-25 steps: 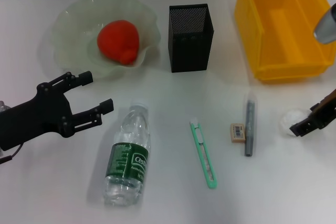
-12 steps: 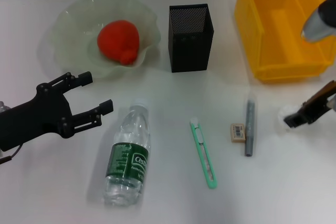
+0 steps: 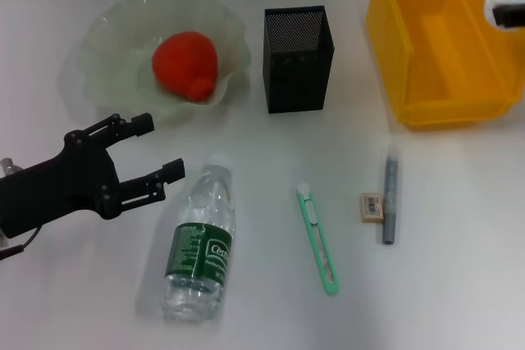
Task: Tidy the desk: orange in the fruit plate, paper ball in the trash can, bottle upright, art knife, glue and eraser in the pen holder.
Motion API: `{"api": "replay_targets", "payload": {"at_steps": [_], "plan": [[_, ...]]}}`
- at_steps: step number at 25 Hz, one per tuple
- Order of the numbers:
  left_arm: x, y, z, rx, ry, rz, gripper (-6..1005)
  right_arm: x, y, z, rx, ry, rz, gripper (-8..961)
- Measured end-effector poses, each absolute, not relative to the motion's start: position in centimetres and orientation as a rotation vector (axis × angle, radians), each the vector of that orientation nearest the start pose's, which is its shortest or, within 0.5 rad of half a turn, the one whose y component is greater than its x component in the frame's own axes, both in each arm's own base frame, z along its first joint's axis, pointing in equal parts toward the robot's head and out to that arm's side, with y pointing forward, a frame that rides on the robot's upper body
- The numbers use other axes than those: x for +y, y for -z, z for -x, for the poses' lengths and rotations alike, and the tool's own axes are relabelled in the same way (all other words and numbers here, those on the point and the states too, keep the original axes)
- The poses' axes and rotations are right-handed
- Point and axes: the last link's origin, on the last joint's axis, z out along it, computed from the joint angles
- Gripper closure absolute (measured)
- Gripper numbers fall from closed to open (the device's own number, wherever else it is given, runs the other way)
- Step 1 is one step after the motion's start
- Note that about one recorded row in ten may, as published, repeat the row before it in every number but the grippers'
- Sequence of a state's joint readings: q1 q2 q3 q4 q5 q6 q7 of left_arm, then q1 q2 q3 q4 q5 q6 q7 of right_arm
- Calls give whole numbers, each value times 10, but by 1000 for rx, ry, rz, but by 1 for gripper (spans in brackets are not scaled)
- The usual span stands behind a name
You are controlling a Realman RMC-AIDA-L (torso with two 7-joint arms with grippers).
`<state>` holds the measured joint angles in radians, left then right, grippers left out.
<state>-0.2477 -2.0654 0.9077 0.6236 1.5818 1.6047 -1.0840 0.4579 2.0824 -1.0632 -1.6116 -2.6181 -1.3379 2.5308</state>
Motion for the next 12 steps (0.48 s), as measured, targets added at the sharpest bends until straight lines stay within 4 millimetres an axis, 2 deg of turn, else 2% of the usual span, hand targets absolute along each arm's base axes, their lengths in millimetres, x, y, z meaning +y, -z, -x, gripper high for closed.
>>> {"api": "replay_targets", "payload": {"at_steps": [3, 5, 9, 10, 11, 12], "plan": [[262, -4, 295, -488, 954, 2547, 185, 391, -103, -212, 887, 29, 2103, 455], [259, -8, 291, -527, 996, 2564, 187, 403, -88, -222, 892, -27, 2104, 414], [260, -19, 285, -572, 1007, 2566, 191, 401, -84, -221, 877, -145, 2140, 325], [264, -28, 276, -573, 960, 2586, 191, 395, -83, -218, 858, -239, 2173, 303], [264, -28, 276, -573, 960, 2586, 192, 395, -83, -218, 858, -239, 2173, 281], [264, -28, 276, -573, 960, 2586, 193, 384, -84, -218, 811, -340, 2213, 258]]}}
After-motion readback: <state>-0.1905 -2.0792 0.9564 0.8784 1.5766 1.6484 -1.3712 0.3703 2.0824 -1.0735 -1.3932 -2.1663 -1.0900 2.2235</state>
